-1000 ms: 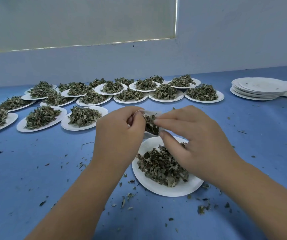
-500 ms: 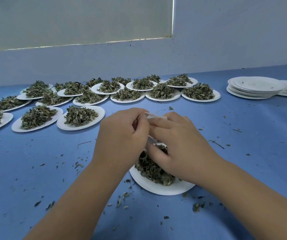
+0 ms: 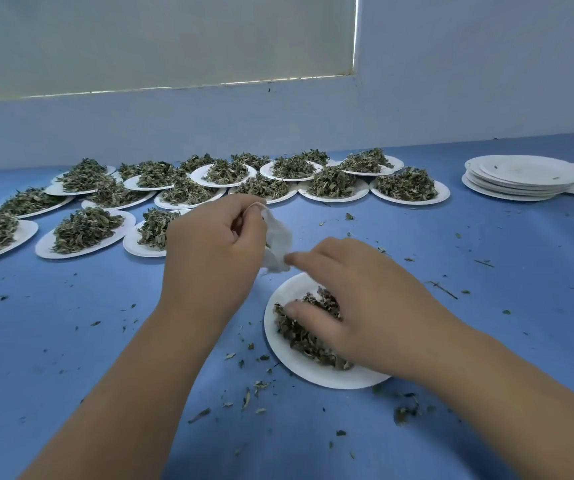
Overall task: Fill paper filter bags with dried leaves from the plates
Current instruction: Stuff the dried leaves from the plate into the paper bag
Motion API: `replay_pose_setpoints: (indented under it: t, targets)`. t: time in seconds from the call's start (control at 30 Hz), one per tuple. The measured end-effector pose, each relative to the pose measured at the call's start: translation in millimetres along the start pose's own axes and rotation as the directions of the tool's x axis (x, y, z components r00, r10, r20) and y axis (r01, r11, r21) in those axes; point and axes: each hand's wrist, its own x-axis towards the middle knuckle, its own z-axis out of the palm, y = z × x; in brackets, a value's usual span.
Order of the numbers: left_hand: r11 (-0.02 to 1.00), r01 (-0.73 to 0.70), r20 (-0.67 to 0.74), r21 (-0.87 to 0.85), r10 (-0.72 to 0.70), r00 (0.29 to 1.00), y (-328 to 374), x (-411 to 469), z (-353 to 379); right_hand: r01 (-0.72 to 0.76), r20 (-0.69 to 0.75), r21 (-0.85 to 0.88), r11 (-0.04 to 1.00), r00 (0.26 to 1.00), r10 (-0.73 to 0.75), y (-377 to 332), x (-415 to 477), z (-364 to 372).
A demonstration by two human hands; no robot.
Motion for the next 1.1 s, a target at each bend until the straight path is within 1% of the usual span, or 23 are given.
replay_pose_setpoints:
  t: [0.03,0.1,0.2,0.27,0.37,0.43,0.57,0.63,0.77,1.1]
  targets:
    - [1.000,0.006,0.001,0.005,-0.006,1.000,-1,0,1,0.022,0.055,-0.046,0.999,0.998,-0.020,-3,1,2]
    - [1.000,0.011,-0.004,0.016,-0.011,1.000,-3,0,1,0.058,0.102,-0.088,0.994,0.994,-0.049,-6,1,4]
    - [0.999,0.013,-0.020,0.032,-0.013,1.000,-6,2,-3,0.079,0.126,-0.062,0.995,0.989,-0.071,-5,-2,0]
    - [0.999,0.017,-0.032,0.049,-0.015,0.999,-8,4,-4,0.117,0.158,-0.028,0.993,0.981,-0.112,-1,-4,-2]
    - [0.997,0.035,-0.040,0.063,-0.033,0.999,-10,5,-5,0.190,0.280,-0.007,0.982,0.943,-0.181,4,-6,3]
    - [0.997,0.030,-0.042,0.070,-0.027,0.999,-10,5,-5,0.211,0.321,-0.038,0.977,0.928,-0.188,5,-6,8]
    - [0.998,0.033,-0.040,0.055,-0.031,0.999,-10,5,-4,0.253,0.314,-0.106,0.962,0.926,-0.209,6,-4,13]
    - [0.998,0.025,-0.031,0.066,-0.023,0.999,-9,4,-4,0.278,0.311,-0.108,0.954,0.921,-0.233,6,-3,15]
    - [0.996,0.008,-0.018,0.086,-0.006,1.000,-7,4,-3,0.283,0.321,-0.086,0.955,0.916,-0.243,5,-3,18]
    - [0.996,0.014,-0.010,0.086,-0.014,1.000,-8,3,-2,0.318,0.363,-0.146,0.937,0.898,-0.248,4,0,20]
